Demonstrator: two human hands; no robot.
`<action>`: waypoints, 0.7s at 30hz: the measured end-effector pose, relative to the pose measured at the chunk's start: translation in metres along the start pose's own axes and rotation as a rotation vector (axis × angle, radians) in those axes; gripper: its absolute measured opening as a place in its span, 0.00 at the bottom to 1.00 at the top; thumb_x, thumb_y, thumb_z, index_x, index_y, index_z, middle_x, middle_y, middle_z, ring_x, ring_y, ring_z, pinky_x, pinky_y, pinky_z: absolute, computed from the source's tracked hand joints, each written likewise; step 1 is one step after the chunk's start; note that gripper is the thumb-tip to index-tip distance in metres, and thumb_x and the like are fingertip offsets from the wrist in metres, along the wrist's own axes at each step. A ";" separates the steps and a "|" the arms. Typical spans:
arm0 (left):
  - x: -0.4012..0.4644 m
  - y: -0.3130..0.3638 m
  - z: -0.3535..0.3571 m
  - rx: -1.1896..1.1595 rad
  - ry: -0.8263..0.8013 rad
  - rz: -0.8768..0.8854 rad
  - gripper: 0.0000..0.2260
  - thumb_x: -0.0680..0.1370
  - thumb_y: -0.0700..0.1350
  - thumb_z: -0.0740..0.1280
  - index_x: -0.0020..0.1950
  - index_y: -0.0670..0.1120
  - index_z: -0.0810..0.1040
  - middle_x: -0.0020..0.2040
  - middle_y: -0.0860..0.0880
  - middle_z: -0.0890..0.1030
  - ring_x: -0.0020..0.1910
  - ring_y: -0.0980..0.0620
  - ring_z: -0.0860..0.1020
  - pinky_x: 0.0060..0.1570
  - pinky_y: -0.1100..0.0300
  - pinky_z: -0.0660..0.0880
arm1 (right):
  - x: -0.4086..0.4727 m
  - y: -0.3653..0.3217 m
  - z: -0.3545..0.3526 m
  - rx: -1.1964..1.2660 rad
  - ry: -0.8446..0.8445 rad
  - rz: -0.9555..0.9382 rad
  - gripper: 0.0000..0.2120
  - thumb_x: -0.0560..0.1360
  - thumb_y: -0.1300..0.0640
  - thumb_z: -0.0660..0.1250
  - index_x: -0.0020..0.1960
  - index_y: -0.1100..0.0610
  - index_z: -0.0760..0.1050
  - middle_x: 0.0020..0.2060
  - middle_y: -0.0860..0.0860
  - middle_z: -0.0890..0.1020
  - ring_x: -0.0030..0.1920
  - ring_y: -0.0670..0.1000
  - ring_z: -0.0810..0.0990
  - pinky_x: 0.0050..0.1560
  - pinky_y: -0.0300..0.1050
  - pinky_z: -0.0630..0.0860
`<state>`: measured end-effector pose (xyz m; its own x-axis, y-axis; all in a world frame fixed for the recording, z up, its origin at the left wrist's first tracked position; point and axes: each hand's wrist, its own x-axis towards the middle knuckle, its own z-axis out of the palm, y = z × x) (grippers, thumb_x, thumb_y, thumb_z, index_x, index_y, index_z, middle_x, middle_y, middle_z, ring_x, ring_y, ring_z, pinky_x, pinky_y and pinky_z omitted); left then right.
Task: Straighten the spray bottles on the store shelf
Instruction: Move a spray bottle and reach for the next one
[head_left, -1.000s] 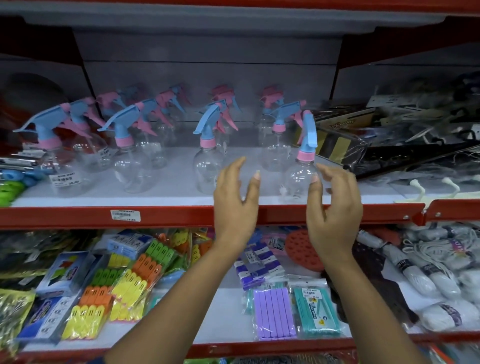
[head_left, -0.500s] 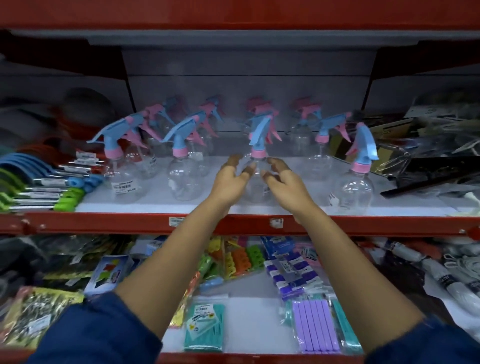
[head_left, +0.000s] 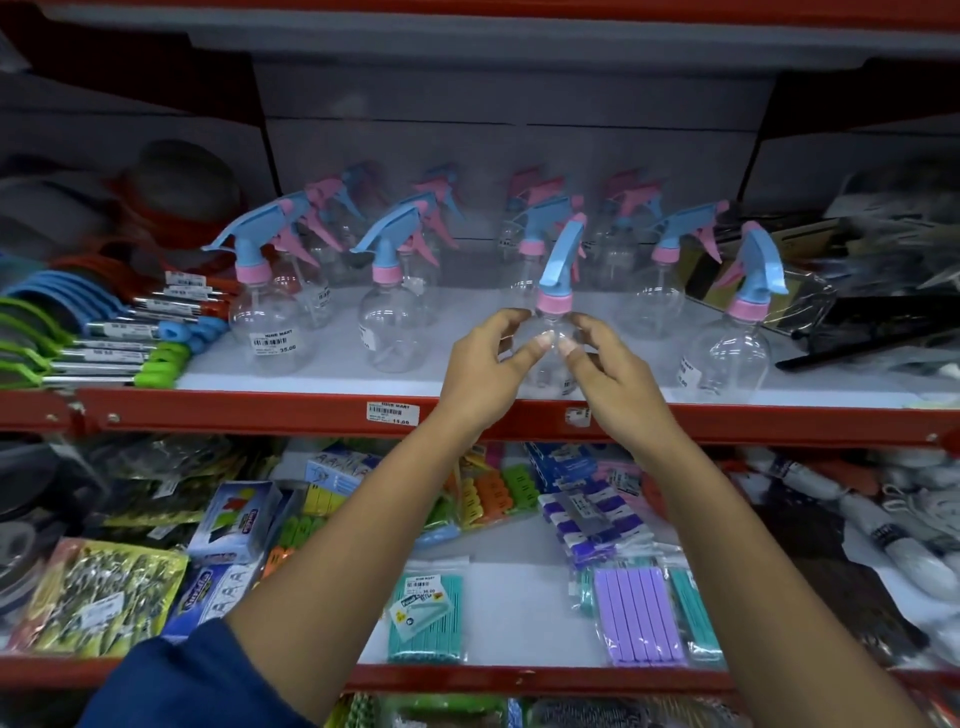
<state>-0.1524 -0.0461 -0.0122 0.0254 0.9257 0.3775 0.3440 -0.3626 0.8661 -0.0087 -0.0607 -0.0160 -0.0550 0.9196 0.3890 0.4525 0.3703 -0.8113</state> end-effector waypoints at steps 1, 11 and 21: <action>-0.002 0.001 0.000 -0.001 -0.001 -0.001 0.20 0.76 0.52 0.67 0.66 0.46 0.73 0.63 0.49 0.78 0.61 0.50 0.75 0.63 0.51 0.74 | -0.001 0.000 0.000 -0.007 0.001 0.003 0.19 0.81 0.50 0.56 0.71 0.48 0.65 0.65 0.49 0.74 0.58 0.44 0.73 0.56 0.40 0.70; -0.024 -0.003 -0.025 -0.035 0.125 0.028 0.20 0.77 0.49 0.66 0.68 0.48 0.69 0.66 0.49 0.74 0.62 0.56 0.72 0.54 0.67 0.70 | -0.017 -0.013 0.028 -0.161 0.522 -0.181 0.15 0.79 0.51 0.61 0.61 0.57 0.73 0.55 0.51 0.77 0.55 0.51 0.76 0.52 0.55 0.77; 0.004 -0.048 -0.103 0.109 0.382 -0.053 0.21 0.79 0.48 0.63 0.70 0.45 0.64 0.68 0.45 0.67 0.61 0.52 0.70 0.57 0.62 0.64 | 0.020 -0.051 0.124 -0.091 0.144 -0.175 0.17 0.79 0.53 0.59 0.67 0.55 0.68 0.64 0.53 0.73 0.61 0.51 0.74 0.60 0.54 0.75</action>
<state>-0.2650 -0.0363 -0.0186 -0.3386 0.8289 0.4452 0.4338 -0.2824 0.8556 -0.1435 -0.0451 -0.0213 -0.0150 0.8119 0.5836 0.5262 0.5027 -0.6859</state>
